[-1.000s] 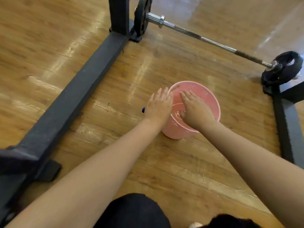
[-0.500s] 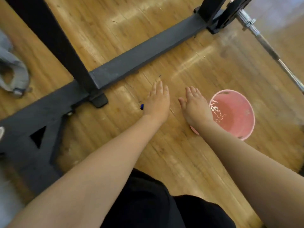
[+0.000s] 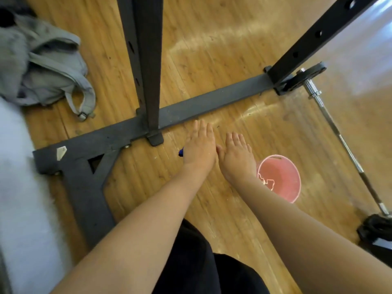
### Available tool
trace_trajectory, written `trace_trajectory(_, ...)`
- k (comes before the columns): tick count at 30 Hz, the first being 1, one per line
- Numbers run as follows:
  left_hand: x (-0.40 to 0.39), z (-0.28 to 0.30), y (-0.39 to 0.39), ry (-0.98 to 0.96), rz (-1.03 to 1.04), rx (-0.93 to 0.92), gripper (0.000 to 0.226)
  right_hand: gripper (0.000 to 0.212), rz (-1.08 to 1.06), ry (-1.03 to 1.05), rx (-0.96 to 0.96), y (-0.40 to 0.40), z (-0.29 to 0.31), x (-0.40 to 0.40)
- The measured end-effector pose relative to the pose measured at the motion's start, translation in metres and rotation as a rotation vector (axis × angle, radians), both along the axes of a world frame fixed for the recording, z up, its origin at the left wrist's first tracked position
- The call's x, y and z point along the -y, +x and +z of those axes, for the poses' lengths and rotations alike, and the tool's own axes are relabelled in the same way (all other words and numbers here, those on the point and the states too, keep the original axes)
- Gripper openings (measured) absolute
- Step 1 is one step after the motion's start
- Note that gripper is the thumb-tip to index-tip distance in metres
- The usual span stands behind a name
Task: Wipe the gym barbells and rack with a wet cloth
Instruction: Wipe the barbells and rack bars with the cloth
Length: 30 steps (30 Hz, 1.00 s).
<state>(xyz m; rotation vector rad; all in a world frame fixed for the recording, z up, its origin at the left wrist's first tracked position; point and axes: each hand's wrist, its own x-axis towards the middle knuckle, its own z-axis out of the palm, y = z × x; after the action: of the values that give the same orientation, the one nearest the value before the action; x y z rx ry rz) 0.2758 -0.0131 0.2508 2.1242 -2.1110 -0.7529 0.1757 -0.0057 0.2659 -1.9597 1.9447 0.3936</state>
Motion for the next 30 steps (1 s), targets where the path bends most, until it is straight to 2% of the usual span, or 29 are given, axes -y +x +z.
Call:
trace_trajectory(8,-0.037,0.122,0.016,0.026,-0.01,-0.04,0.06,0.063,-0.087,-0.019,0.11,0.008,0.12,-0.041)
trace_trajectory(13,-0.067,0.207,0.018,0.095,-0.028,-0.031,0.071,0.062,-0.21,-0.035,0.242,0.001,0.201,-0.08)
trace_trajectory(20,-0.094,0.314,0.001,0.045,-0.252,0.007,0.066,0.065,-0.216,-0.13,0.216,-0.013,0.295,-0.128)
trace_trajectory(23,-0.121,0.342,-0.006,0.06,-0.346,0.081,0.067,0.064,-0.312,-0.11,0.221,-0.018,0.323,-0.154)
trace_trajectory(27,-0.157,0.373,-0.003,0.09,-0.481,0.142,0.07,0.065,-0.385,-0.06,0.111,-0.016,0.358,-0.189)
trace_trajectory(30,-0.172,0.399,-0.011,0.058,-0.575,0.144,0.068,0.065,-0.44,-0.062,0.168,-0.015,0.38,-0.213)
